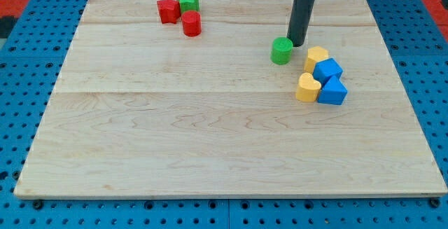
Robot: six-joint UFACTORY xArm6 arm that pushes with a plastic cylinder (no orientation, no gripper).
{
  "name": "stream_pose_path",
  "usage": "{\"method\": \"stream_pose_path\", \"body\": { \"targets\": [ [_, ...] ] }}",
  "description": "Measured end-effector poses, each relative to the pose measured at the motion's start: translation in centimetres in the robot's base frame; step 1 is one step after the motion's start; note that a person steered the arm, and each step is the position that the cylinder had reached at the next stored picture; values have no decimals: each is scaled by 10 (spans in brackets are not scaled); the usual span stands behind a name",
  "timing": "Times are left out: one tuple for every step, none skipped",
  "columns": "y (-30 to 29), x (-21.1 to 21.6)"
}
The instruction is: Push the green circle closer to the yellow hexagon
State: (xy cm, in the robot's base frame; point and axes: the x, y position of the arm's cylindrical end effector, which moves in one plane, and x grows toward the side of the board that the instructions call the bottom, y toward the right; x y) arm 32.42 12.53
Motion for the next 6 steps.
{"method": "stream_pose_path", "body": {
  "targets": [
    [5,-57],
    [-14,-66],
    [-40,-59],
    [-53,-41],
    [-51,2],
    [-51,19]
  ]
}}
